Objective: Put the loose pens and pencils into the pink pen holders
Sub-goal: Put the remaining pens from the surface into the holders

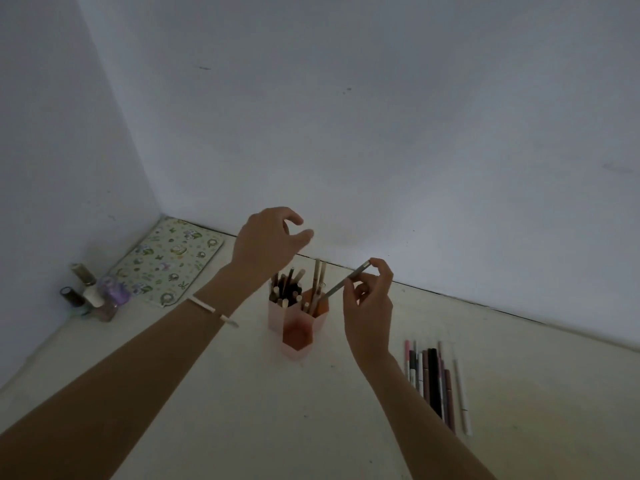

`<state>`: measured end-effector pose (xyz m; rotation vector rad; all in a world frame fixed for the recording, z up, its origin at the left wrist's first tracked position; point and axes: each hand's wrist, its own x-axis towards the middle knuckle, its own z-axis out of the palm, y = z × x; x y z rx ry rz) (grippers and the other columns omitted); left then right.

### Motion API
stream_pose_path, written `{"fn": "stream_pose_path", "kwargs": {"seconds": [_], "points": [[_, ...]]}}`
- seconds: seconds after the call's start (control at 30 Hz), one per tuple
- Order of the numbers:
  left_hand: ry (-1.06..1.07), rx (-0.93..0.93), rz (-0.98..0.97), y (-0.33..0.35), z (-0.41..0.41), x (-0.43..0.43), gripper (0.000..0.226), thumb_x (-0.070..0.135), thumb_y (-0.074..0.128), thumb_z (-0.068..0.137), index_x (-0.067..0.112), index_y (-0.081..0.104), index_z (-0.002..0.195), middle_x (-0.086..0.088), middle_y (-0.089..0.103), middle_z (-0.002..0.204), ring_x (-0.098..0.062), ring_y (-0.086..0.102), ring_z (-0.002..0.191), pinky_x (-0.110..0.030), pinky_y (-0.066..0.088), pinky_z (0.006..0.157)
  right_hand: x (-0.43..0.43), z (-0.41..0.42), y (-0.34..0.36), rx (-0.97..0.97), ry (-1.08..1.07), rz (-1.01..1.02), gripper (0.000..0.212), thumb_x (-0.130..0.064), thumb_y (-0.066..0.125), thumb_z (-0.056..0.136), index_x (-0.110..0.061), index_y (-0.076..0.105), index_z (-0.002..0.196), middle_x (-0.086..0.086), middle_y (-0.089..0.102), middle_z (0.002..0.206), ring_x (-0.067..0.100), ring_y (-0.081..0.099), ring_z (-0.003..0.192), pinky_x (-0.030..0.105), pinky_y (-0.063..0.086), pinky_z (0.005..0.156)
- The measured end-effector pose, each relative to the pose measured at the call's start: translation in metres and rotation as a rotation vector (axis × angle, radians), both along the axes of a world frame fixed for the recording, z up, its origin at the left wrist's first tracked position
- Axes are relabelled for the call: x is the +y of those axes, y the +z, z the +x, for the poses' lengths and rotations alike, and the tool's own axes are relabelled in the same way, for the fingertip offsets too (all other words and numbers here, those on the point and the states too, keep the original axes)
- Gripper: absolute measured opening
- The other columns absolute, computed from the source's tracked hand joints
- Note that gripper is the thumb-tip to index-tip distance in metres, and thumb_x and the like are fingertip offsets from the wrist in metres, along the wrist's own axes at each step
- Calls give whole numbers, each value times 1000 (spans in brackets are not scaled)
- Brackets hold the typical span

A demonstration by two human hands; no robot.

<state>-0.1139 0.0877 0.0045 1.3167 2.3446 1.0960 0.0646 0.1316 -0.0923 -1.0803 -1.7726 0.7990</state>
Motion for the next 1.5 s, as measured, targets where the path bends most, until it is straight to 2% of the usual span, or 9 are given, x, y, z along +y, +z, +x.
{"fn": "stream_pose_path", "kwargs": {"seconds": [0.13,0.23,0.37,0.67,1.1,1.2,1.33,1.4,1.5], "points": [[-77,-71,-36,11,14,-6,15,28,68,81,24,69,96,10,58,61,-4,55,54,-22,46,62,-6,-4,-14,-179,87,-38,37,-21,56,95,-31,39,125,-11,65,102,2,62,70,19,52,64],[-134,-70,-57,7,39,-7,13,25,66,81,25,67,94,12,58,62,-2,55,55,-21,44,61,-7,2,-18,-313,79,62,32,-21,52,97,-23,50,128,-8,59,111,-3,55,69,8,42,62],[-165,-39,-77,-15,92,2,10,27,60,81,25,65,89,8,66,72,-8,61,66,-25,49,64,16,33,2,-187,-98,57,35,-7,49,92,-20,53,124,-7,60,101,0,56,68,14,41,60],[-332,-135,-611,-137,217,16,33,27,55,90,6,57,117,-13,60,122,-31,59,113,-35,48,92,49,119,18,-89,-263,33,33,0,47,87,-19,56,113,-9,61,89,-4,53,67,4,38,57],[-142,-21,-636,-158,259,39,23,14,46,99,13,62,116,-6,65,120,-25,62,112,-33,50,88,40,157,-11,-192,-286,19,36,3,49,84,-19,58,111,-6,61,92,7,54,71,11,38,56],[-166,25,-631,-157,261,35,26,9,44,98,12,63,114,-7,65,120,-25,63,112,-33,50,89,37,162,-12,-178,-295,7,36,3,49,84,-20,58,111,-7,61,91,4,54,69,12,40,57],[-235,-94,-497,-130,238,36,23,25,57,92,9,60,108,-9,65,110,-27,65,102,-35,52,85,40,169,-14,-186,-295,-16,30,0,50,86,-20,59,107,-11,62,85,1,56,63,10,45,56],[-230,-220,-308,-101,213,43,20,25,65,87,11,59,99,-5,65,95,-24,66,88,-33,56,78,40,167,-21,-300,-264,-111,22,-3,51,90,-15,61,106,-10,62,82,6,58,55,22,54,57],[-242,-260,12,-51,168,52,22,15,70,83,16,57,101,9,62,79,-12,65,71,-21,56,65,30,152,-36,-570,-190,-263,16,-6,54,89,-10,61,102,-2,63,79,19,64,67,38,57,67]]}}
